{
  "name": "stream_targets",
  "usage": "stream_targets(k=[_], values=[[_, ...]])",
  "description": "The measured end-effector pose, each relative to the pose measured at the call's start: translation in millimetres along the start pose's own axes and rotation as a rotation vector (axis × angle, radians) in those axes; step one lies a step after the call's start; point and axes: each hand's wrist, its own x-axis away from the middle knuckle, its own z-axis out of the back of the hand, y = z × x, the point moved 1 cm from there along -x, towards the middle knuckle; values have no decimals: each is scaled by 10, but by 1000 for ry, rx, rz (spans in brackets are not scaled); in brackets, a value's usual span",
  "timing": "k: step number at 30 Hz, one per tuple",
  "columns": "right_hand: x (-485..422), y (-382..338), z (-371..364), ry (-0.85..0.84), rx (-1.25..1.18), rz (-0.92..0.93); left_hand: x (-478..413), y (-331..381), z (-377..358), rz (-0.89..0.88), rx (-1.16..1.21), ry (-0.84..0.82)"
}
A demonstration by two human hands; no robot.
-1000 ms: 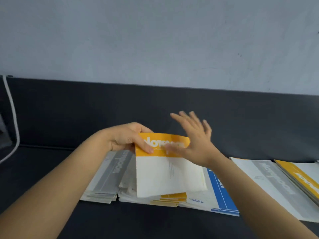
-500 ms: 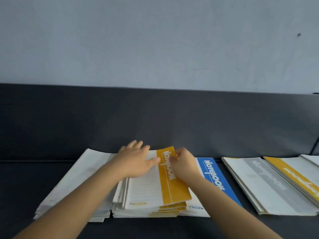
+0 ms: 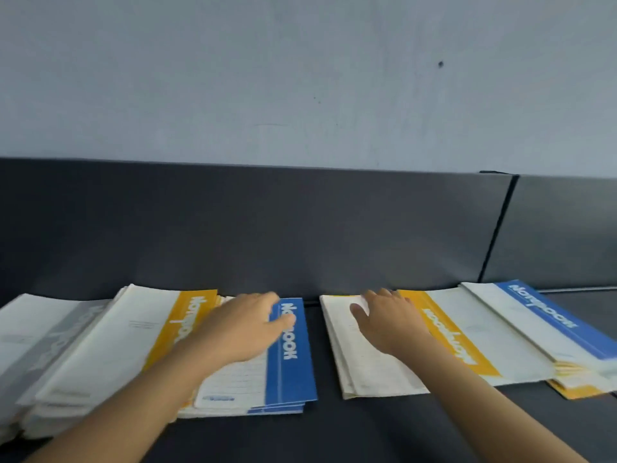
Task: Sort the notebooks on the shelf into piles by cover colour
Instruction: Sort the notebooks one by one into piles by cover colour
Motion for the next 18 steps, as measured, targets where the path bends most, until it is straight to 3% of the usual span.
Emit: stream_targets(k=[2, 4, 11, 15, 18], values=[[48, 276, -99, -90, -10, 60, -158, 440, -254, 22, 180, -85], [92, 418, -207, -136, -107, 122, -317, 736, -444, 55, 200, -128], [91, 470, -302, -155, -244, 149, -507, 1026, -599, 304, 187, -13], [79, 478, -295, -157, -407, 133, -463, 1082, -596, 239, 448, 54], [111, 478, -168, -18, -557, 109, -349, 1038, -474, 187, 753, 141]])
